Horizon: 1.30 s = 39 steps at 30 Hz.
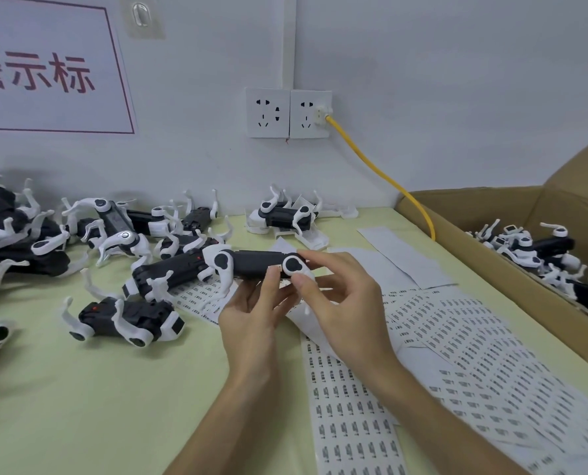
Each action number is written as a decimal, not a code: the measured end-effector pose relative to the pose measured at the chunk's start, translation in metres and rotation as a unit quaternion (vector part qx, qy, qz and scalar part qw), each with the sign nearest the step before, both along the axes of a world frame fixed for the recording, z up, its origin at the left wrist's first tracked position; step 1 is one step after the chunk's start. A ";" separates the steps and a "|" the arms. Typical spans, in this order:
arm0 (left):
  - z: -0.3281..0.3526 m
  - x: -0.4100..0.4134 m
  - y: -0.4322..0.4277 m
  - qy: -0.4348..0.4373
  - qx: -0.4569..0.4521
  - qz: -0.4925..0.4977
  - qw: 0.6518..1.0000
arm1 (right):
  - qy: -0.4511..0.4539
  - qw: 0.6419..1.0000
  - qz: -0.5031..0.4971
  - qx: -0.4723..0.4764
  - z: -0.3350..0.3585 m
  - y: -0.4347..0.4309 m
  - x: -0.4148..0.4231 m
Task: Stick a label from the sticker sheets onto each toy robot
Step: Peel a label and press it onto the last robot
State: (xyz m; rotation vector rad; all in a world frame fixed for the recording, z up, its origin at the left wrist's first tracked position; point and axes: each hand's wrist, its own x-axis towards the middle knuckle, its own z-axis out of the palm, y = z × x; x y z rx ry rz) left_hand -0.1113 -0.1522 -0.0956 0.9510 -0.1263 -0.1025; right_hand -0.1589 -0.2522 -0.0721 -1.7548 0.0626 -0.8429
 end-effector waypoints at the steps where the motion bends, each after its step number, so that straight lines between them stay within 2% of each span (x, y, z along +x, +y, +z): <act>1: 0.000 0.000 0.000 -0.002 0.003 0.000 1.000 | 0.000 1.000 0.000 0.000 0.000 0.000 0.000; 8: 0.000 0.005 0.000 -0.001 0.005 -0.035 0.999 | -0.013 1.000 0.003 0.010 -0.003 0.002 -0.002; 13: -0.004 0.012 0.004 -0.008 0.033 -0.022 0.999 | -0.006 1.000 0.020 0.019 -0.006 0.007 -0.001; 19: -0.005 0.011 0.005 -0.004 0.029 -0.036 0.999 | -0.002 0.998 -0.010 -0.055 -0.007 0.008 -0.002; 21: -0.003 0.008 0.004 -0.026 0.062 -0.030 0.997 | 0.005 0.998 -0.028 -0.058 -0.005 0.007 -0.001; 24: -0.002 0.004 0.003 -0.103 0.146 -0.009 0.984 | 0.040 0.998 0.025 0.034 -0.004 0.003 0.000; 26: -0.001 0.001 0.005 -0.137 0.167 -0.015 0.976 | 0.056 0.993 0.073 0.076 -0.003 -0.001 0.002; 29: 0.001 0.004 0.009 -0.160 0.192 -0.006 0.968 | 0.060 0.990 0.089 0.088 -0.001 -0.003 0.005; 31: 0.004 0.009 0.012 -0.167 0.210 0.007 0.963 | 0.073 0.984 0.099 0.133 0.001 -0.004 0.005; 33: 0.007 0.013 0.015 -0.179 0.230 -0.023 0.956 | 0.103 0.974 0.111 0.168 0.002 -0.009 0.006; 35: 0.008 0.016 0.019 -0.195 0.251 -0.062 0.946 | 0.149 0.970 0.123 0.149 0.005 -0.017 0.005; 39: 0.008 0.020 0.023 -0.210 0.310 -0.099 0.922 | 0.207 0.968 0.138 0.006 0.010 -0.040 0.003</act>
